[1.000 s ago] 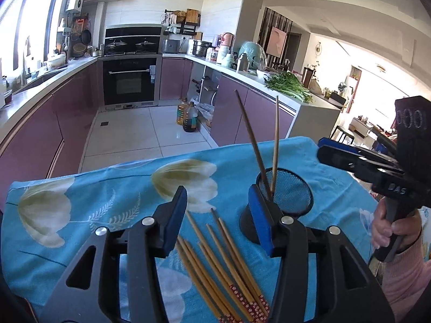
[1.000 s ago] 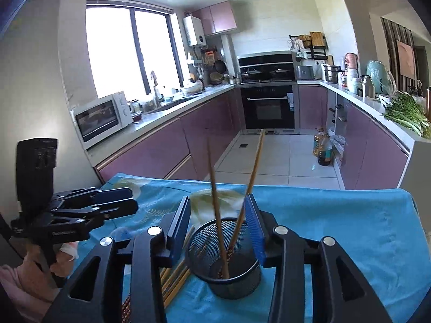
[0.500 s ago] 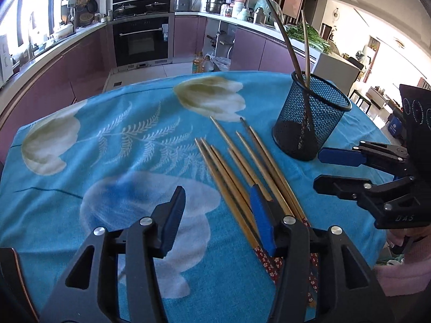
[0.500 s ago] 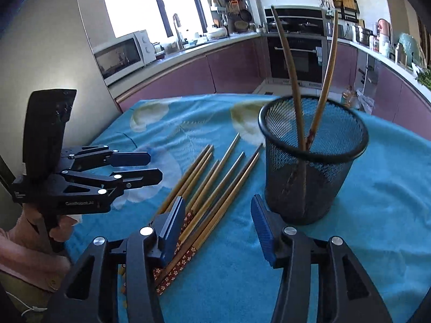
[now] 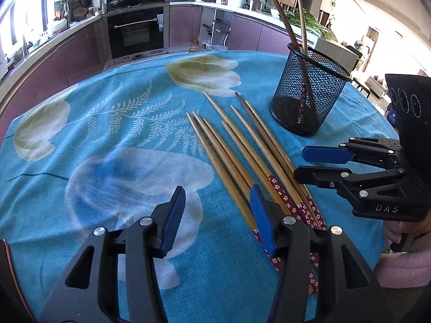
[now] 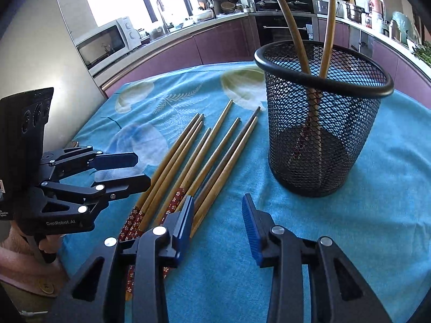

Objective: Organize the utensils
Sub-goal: 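Withdraw both tools from the cup back toward the chopstick pile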

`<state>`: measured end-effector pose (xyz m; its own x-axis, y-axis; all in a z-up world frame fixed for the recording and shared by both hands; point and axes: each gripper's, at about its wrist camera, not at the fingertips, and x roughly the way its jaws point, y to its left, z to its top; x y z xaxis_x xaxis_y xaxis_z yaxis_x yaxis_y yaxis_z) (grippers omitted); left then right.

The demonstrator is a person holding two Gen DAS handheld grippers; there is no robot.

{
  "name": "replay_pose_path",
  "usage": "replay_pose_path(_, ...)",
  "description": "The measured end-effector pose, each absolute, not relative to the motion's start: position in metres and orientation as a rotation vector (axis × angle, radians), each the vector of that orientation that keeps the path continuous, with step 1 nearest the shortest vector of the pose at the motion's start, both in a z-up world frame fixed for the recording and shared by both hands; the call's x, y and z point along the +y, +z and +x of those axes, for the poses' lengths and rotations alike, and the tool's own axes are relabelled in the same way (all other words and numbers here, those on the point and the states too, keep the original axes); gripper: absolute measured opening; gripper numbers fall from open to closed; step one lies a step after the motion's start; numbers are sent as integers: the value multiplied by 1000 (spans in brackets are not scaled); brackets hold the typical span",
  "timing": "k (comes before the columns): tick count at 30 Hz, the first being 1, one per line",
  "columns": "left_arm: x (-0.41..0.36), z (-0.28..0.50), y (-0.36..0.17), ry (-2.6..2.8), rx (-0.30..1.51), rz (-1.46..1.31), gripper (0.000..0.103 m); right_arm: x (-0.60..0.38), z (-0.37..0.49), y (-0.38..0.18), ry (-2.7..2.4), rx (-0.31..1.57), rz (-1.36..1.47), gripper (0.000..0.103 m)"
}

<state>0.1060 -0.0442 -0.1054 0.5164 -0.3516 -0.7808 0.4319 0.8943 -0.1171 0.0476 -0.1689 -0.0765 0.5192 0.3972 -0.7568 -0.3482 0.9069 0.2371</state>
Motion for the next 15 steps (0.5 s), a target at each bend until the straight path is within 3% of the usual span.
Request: replay_pose_path(15,-43,108,-112,-468,942,120,42,-165,47,-77,399,940,-6,29)
